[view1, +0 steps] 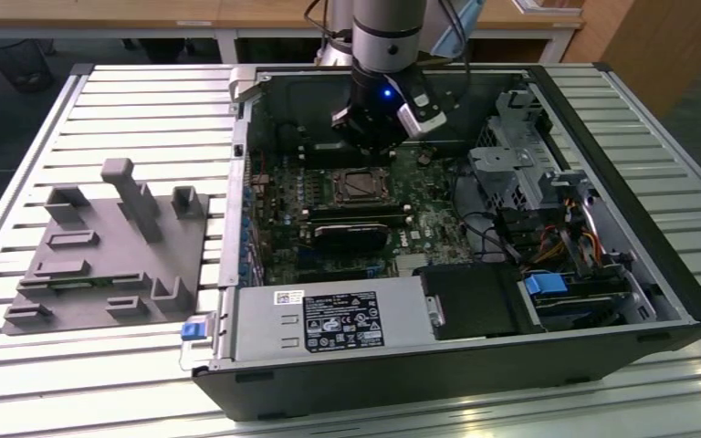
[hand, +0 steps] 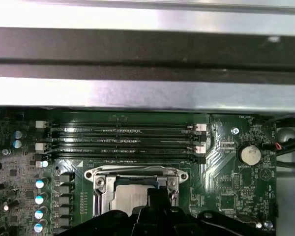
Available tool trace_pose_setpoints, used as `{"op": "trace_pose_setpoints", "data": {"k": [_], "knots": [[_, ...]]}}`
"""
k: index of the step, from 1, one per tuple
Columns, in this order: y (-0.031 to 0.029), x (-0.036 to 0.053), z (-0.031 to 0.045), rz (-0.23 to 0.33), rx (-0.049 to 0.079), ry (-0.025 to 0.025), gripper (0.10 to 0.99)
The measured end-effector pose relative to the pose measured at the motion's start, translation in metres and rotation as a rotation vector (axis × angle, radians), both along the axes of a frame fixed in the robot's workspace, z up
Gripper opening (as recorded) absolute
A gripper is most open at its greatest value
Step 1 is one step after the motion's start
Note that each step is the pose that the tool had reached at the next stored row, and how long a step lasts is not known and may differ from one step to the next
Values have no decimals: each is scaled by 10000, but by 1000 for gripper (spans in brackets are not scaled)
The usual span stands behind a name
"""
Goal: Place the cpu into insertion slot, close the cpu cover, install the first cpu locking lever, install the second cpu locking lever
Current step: 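Install the second cpu locking lever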
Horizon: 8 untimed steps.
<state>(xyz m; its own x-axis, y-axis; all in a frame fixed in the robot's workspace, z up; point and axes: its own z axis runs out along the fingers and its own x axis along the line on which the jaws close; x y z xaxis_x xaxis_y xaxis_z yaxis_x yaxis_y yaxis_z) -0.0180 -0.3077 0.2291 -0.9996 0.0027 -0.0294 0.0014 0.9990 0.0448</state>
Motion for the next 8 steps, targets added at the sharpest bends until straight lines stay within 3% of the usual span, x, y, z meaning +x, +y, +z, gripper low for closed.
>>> {"op": "trace_pose_setpoints", "data": {"k": [3,8], "knots": [[-9,0,49,2,-1,2,106],[-79,0,54,2,4,2,106]]}}
